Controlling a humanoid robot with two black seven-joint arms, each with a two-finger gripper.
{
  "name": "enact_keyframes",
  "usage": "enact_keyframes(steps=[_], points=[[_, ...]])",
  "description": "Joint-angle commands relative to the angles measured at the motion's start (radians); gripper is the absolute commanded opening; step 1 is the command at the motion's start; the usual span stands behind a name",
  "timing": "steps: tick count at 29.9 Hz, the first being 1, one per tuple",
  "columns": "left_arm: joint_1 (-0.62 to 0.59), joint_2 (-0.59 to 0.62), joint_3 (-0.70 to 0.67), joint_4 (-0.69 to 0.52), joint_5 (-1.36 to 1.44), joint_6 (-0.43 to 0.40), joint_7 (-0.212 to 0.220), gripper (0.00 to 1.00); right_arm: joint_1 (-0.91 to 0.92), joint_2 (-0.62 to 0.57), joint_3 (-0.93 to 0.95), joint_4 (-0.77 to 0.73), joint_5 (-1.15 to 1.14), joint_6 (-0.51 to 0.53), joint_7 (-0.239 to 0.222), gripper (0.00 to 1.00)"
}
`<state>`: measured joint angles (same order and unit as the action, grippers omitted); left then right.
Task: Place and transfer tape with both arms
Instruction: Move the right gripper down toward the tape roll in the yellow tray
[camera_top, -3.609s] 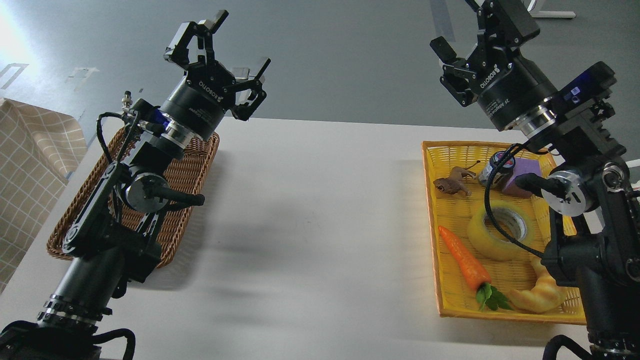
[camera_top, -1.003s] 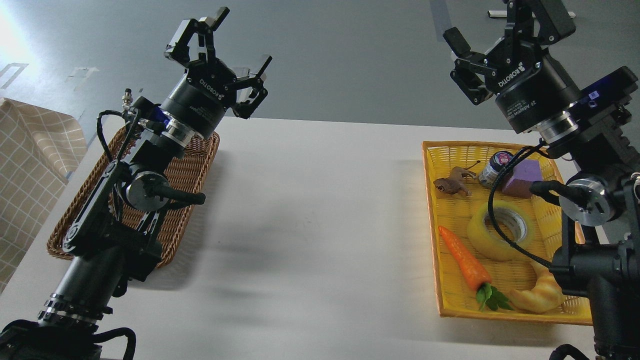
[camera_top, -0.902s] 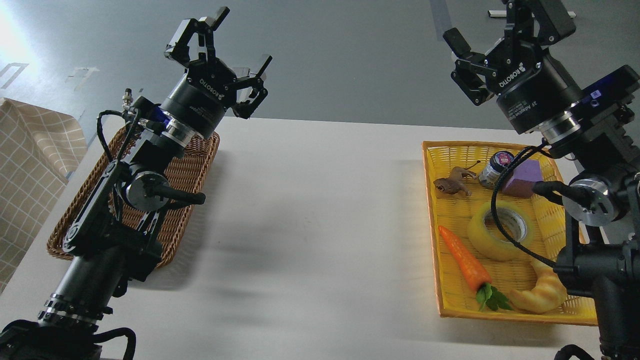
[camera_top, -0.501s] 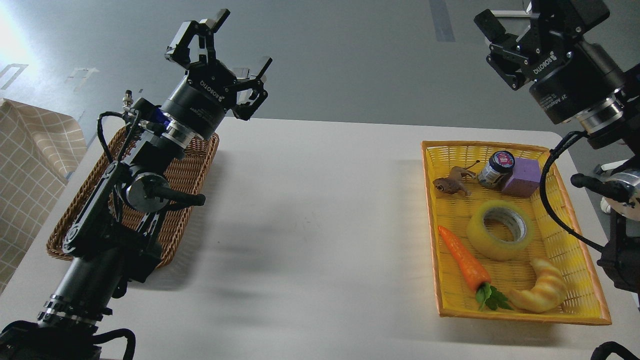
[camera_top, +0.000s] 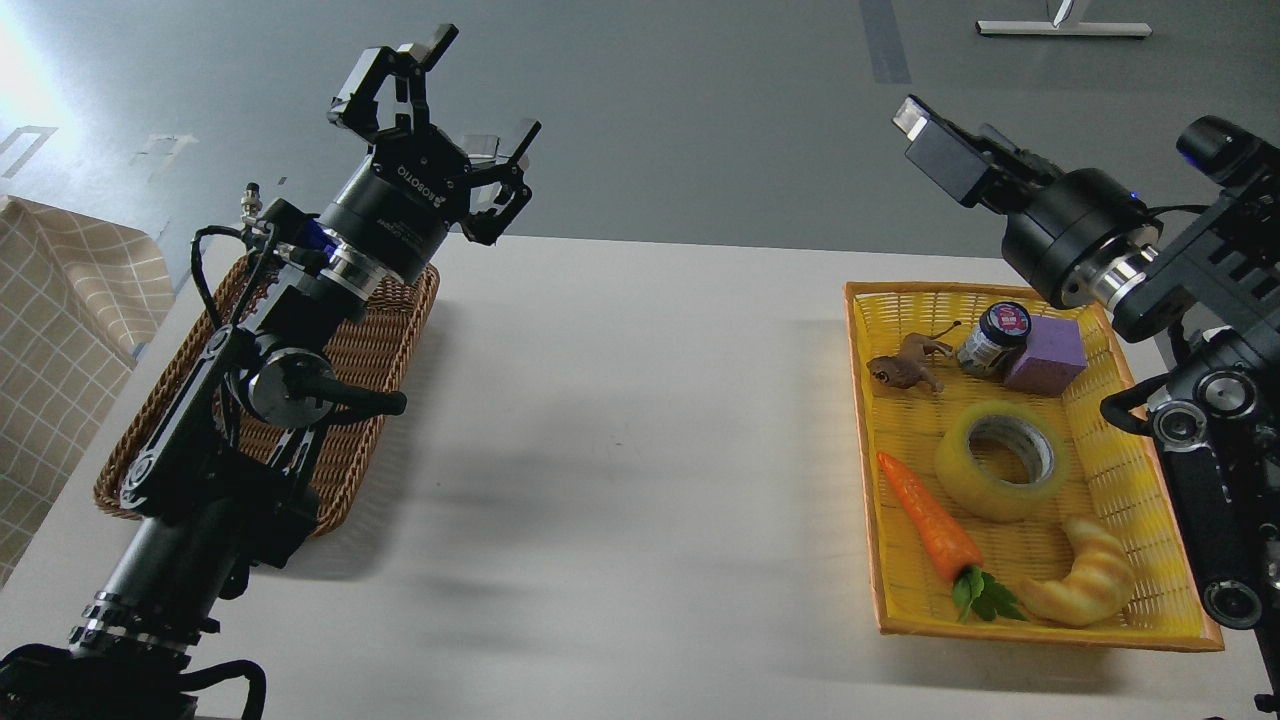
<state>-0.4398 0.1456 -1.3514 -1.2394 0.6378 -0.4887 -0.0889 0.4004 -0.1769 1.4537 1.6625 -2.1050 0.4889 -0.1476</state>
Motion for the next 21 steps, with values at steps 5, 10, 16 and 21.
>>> enact_keyframes(steps=[5,10,16,21], points=[[0.012,0.003,0.0,0.002,0.005,0.0,0.0,0.98,-0.097,-0.084,0.002,0.04,-0.018,0.0,-0.214,1.0],[0.015,0.0,0.001,0.002,0.005,0.0,0.0,0.98,-0.167,-0.191,0.002,0.065,-0.004,0.0,-0.225,1.0],[0.021,-0.001,0.001,0.002,0.007,0.002,0.0,0.98,-0.252,-0.231,0.014,0.068,-0.003,0.0,-0.224,1.0],[0.027,0.0,0.001,0.002,0.007,0.004,0.0,0.98,-0.273,-0.285,0.008,0.056,0.051,0.0,-0.207,1.0]])
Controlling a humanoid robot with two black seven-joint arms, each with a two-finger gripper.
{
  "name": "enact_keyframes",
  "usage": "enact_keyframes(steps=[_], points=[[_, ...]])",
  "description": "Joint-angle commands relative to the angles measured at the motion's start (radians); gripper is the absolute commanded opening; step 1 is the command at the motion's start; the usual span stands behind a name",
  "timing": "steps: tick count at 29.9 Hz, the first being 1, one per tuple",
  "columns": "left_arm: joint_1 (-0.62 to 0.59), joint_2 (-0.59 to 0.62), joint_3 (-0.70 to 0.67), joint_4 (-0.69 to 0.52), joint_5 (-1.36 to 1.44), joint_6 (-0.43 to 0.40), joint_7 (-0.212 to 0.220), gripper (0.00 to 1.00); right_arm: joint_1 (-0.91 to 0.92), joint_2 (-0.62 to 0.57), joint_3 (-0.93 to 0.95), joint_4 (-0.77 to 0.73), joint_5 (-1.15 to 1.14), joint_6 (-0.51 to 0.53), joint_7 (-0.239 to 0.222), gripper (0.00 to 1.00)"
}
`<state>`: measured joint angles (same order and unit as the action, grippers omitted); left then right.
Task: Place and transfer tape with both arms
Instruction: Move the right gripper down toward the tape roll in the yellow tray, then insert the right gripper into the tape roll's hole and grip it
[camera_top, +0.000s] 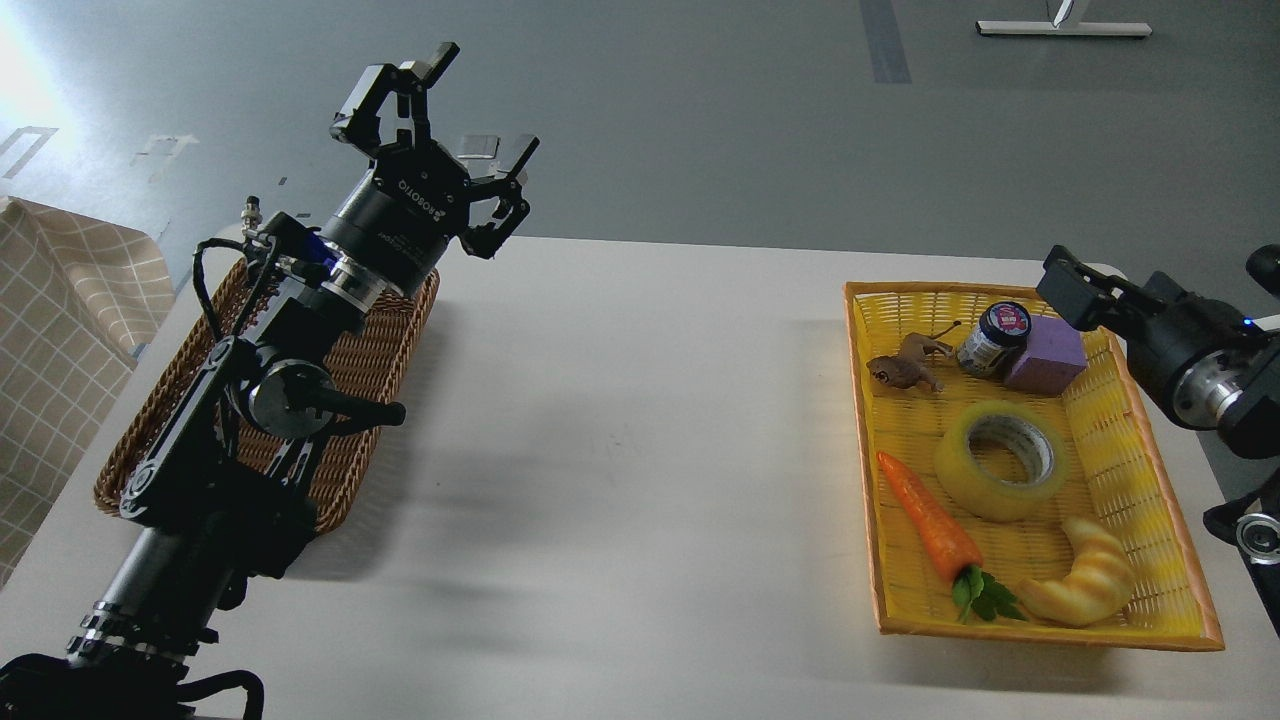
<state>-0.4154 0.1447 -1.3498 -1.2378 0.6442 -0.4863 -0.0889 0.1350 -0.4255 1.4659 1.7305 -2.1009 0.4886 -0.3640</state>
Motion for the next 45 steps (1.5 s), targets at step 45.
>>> enact_keyframes(steps=[45], points=[[0.012,-0.007,0.0,0.009,0.0,0.0,-0.002,0.98,-0.026,-0.145,-0.202,-0.275,0.055,0.0,0.232,0.86]])
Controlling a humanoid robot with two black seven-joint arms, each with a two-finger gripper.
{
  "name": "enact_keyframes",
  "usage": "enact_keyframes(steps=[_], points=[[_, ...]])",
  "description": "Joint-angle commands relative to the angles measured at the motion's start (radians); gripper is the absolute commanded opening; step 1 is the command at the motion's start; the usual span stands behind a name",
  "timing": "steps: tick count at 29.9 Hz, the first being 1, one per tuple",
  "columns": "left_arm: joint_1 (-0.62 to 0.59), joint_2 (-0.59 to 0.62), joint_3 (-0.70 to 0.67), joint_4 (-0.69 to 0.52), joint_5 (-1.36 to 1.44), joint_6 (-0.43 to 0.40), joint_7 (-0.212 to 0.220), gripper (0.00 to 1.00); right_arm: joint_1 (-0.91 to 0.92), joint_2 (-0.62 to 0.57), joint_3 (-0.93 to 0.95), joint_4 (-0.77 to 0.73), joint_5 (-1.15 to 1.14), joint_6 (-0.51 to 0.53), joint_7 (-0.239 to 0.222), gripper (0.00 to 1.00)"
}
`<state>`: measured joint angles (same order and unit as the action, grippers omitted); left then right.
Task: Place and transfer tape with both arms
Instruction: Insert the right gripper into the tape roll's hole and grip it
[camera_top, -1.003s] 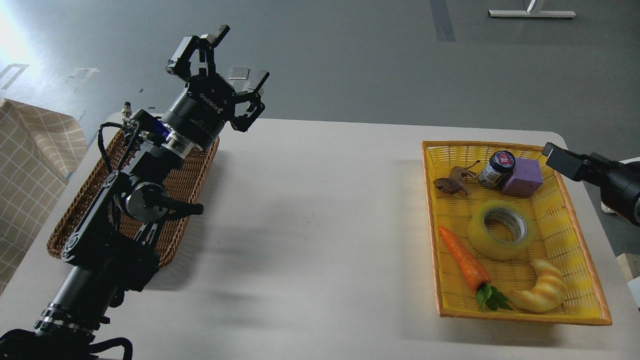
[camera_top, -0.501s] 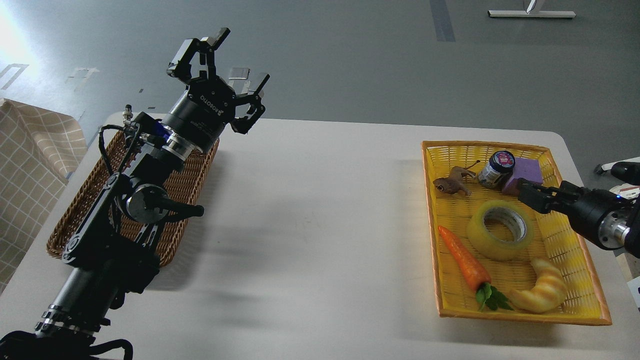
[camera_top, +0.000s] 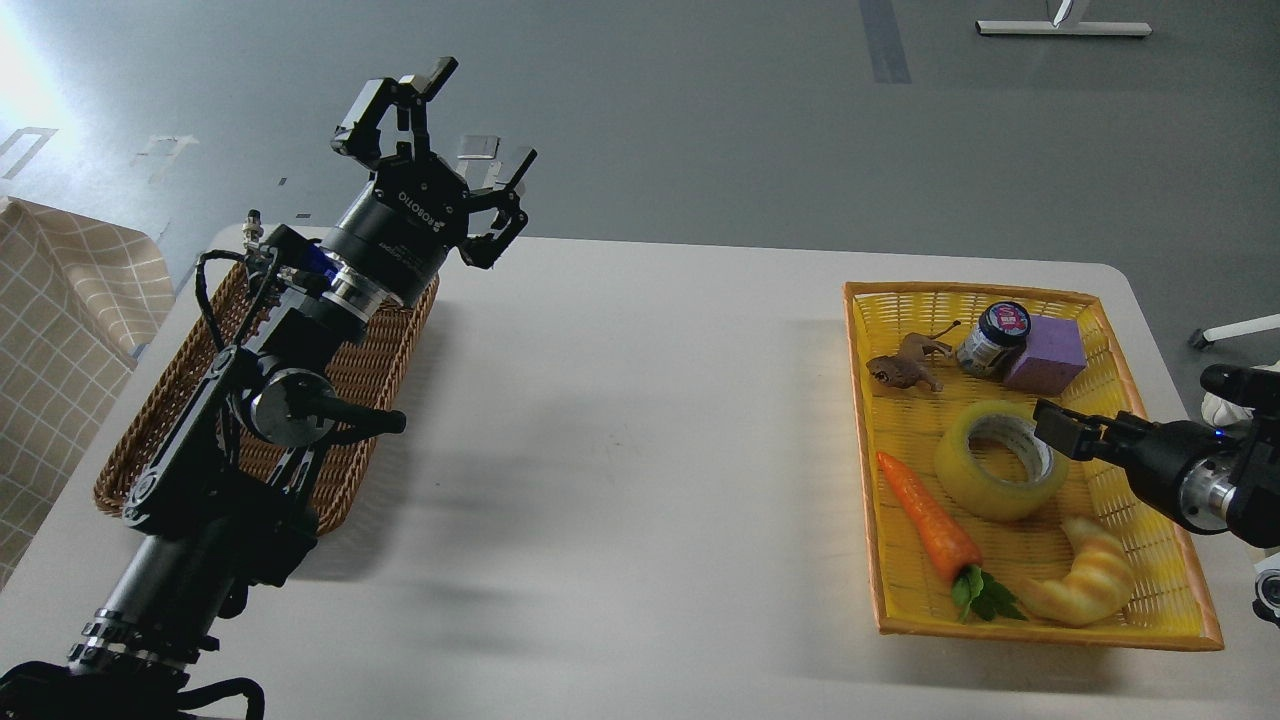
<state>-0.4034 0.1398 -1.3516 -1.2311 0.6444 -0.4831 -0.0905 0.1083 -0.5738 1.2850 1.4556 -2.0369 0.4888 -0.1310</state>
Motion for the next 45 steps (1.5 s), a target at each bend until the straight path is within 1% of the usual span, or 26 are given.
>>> enact_keyframes(steps=[1,11,12,19,21,23,32,35,37,40,41,45], points=[[0.0,-0.005,0.002,0.001,0.0,-0.005,0.0,0.98,0.002,0.003,-0.029,0.0,-0.011,0.0,-0.001,0.85],[0.0,-0.005,0.0,0.001,0.0,-0.003,0.0,0.98,0.002,0.006,-0.079,-0.001,-0.026,0.0,-0.009,0.83],[0.0,-0.005,0.0,0.001,0.0,-0.003,0.0,0.98,0.001,0.005,-0.079,-0.001,-0.028,0.0,-0.009,0.8],[-0.002,-0.002,-0.001,0.001,0.0,-0.002,0.0,0.98,0.002,0.012,-0.081,-0.004,-0.039,0.0,-0.01,0.75],[-0.002,-0.003,-0.001,0.001,0.0,0.0,0.0,0.98,0.001,0.019,-0.081,-0.006,-0.04,0.0,-0.01,0.7],[-0.002,-0.003,-0.001,0.001,0.0,0.0,0.0,0.98,0.001,0.02,-0.081,-0.006,-0.042,0.0,-0.013,0.69],[0.0,-0.003,-0.001,0.001,0.0,0.003,0.0,0.98,-0.001,0.02,-0.082,-0.015,-0.045,0.0,-0.018,0.69],[0.0,-0.003,0.0,0.002,0.0,0.003,0.0,0.98,-0.002,0.02,-0.082,-0.017,-0.045,0.0,-0.019,0.64],[0.0,-0.002,0.0,0.002,0.0,0.001,0.0,0.98,-0.002,0.022,-0.082,-0.018,-0.045,0.0,-0.019,0.64],[0.0,0.0,-0.001,0.001,0.0,0.003,0.0,0.98,-0.002,0.028,-0.081,-0.02,-0.045,0.0,-0.019,0.59],[0.0,0.0,-0.003,0.001,0.0,0.003,0.0,0.98,-0.001,0.029,-0.079,-0.02,-0.043,0.0,-0.019,0.56],[0.0,-0.003,-0.004,0.001,0.0,0.003,0.0,0.98,-0.001,0.029,-0.078,-0.02,-0.043,0.0,-0.019,0.53]])
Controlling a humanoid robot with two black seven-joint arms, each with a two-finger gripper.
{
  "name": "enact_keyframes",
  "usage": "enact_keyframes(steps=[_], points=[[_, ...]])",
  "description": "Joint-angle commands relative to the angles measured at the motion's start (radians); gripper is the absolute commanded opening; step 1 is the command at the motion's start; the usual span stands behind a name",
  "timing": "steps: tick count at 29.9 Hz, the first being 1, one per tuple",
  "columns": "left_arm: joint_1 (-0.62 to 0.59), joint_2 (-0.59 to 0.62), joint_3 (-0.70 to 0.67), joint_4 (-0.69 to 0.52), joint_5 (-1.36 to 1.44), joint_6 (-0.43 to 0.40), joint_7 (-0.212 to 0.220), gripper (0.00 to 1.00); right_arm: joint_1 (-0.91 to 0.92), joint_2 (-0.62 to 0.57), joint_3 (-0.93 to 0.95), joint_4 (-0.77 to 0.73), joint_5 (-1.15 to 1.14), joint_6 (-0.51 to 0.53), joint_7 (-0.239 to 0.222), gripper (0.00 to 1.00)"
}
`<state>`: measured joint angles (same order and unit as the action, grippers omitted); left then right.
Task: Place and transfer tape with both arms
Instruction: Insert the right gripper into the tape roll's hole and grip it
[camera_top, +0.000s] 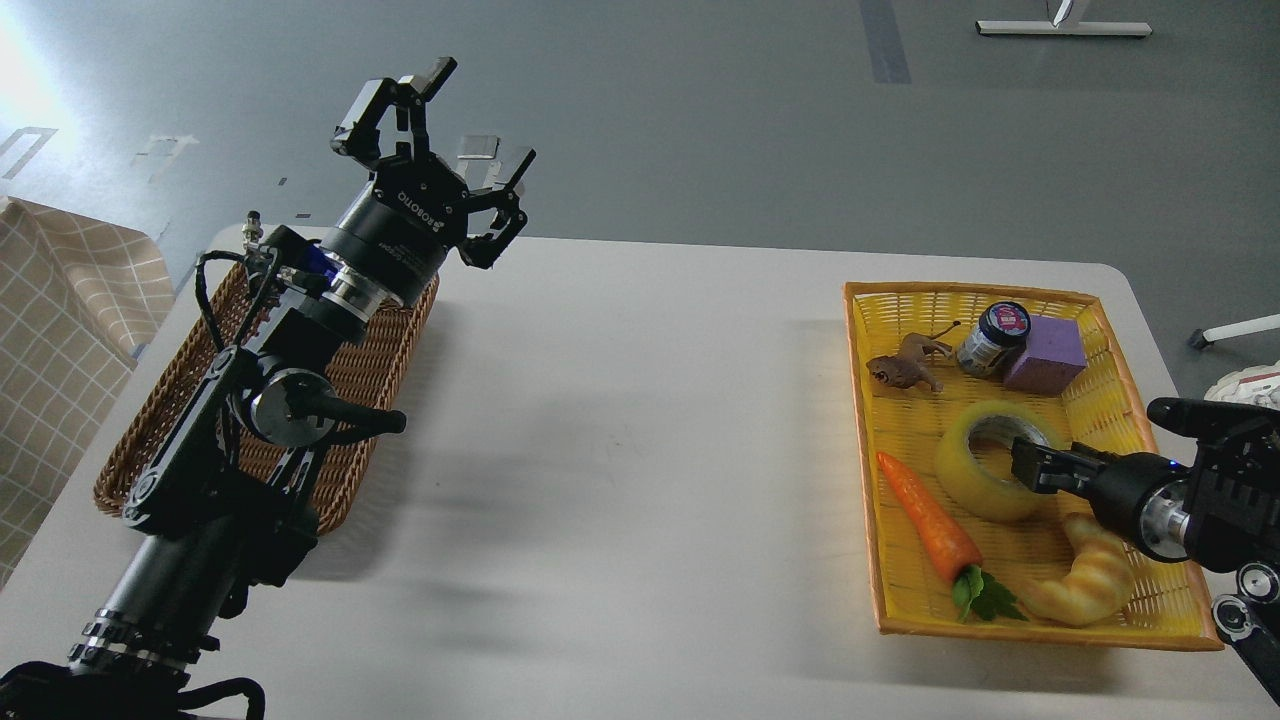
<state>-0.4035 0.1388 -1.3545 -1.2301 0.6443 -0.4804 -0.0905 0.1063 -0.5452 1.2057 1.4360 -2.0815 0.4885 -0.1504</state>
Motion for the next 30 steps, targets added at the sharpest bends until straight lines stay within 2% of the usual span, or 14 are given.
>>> enact_keyframes(steps=[1,16,21,24,30], points=[[0.0,-0.002,-0.002,0.0,0.0,0.0,0.0,0.98,0.001,0.002,0.002,0.0,0.001,0.0,0.0,0.53],[-0.003,0.01,-0.002,0.004,0.0,-0.001,0.0,0.98,-0.014,-0.012,0.0,0.0,0.001,0.0,-0.001,0.51],[-0.002,0.01,-0.002,0.004,0.0,-0.001,0.0,0.98,-0.014,-0.01,0.001,0.0,0.001,0.0,-0.001,0.44],[-0.003,0.012,-0.003,0.004,0.0,0.0,0.0,0.98,-0.013,-0.01,0.002,0.0,0.003,0.0,-0.001,0.35],[-0.003,0.012,-0.005,0.004,0.0,-0.001,0.0,0.98,-0.013,-0.009,0.0,0.001,0.005,0.0,-0.001,0.28]])
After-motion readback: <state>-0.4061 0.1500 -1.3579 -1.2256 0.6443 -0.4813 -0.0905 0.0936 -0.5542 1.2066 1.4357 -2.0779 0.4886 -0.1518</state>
